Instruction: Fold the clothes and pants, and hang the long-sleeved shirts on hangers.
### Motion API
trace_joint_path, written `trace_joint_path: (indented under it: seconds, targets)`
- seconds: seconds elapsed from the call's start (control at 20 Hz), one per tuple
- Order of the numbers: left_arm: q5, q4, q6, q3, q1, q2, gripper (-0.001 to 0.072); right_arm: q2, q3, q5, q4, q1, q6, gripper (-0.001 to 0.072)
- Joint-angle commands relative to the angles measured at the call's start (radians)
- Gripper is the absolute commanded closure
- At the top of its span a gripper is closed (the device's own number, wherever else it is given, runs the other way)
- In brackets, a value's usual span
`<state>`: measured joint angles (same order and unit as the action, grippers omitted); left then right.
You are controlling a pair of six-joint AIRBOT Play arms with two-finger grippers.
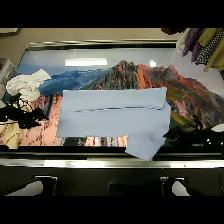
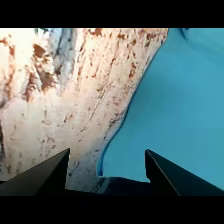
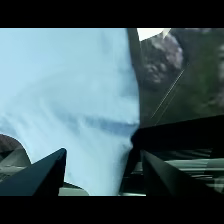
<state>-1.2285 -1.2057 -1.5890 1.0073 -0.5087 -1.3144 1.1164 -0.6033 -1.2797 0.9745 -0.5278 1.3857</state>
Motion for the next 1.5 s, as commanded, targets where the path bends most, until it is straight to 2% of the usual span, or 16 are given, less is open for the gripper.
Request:
trace_joint_path:
  seconds: [0.0,0.3,0.35,0.45,0.5,0.55,0.6,0.65,0.9,1.1,1.4,1.45]
  targets:
    - [0.014,0.064,0.003,-0.053,0.005,0.026,0.0176,-0.052,0.148,0.059,-0.055,-0.009,-0.032,0.0196]
    - [0.026,0.08,0.004,-0.053,0.031,0.022,0.0176,-0.045,0.186,0.153,-0.082,-0.009,-0.033,0.02]
    - [0.026,0.081,0.004,-0.053,0.03,0.02,0.0176,-0.035,0.194,0.153,-0.083,-0.009,-0.033,0.023]
    - [0.026,0.08,0.004,-0.053,0.03,0.019,0.0176,-0.012,0.208,0.159,-0.122,-0.009,-0.062,0.024]
    - [0.026,0.081,0.004,-0.053,0.03,0.019,0.0176,-0.005,0.21,0.167,-0.152,-0.009,-0.076,0.0291]
    - [0.025,0.08,0.005,-0.054,0.03,0.019,0.0176,-0.002,0.21,0.179,-0.182,-0.009,-0.093,0.0381]
    - [0.024,0.081,0.019,-0.061,0.03,0.021,0.0176,-0.003,0.21,0.186,-0.214,-0.009,-0.114,0.0595]
    - [0.021,0.08,0.042,-0.076,0.029,0.027,0.0176,-0.003,0.21,0.177,-0.249,-0.009,-0.146,0.0678]
    - [0.081,0.089,0.109,-0.285,-0.024,0.104,0.0176,-0.003,0.209,0.136,-0.268,-0.009,-0.159,0.0678]
    - [0.13,0.203,0.201,-0.367,-0.051,0.101,0.0176,-0.003,0.209,0.102,-0.268,-0.009,-0.171,0.0678]
    - [0.206,0.237,0.215,-0.367,-0.022,0.056,0.0178,-0.003,0.209,0.111,-0.296,-0.009,-0.175,0.0679]
    - [0.206,0.238,0.221,-0.367,-0.012,0.042,0.0214,-0.003,0.209,0.109,-0.307,-0.009,-0.183,0.0679]
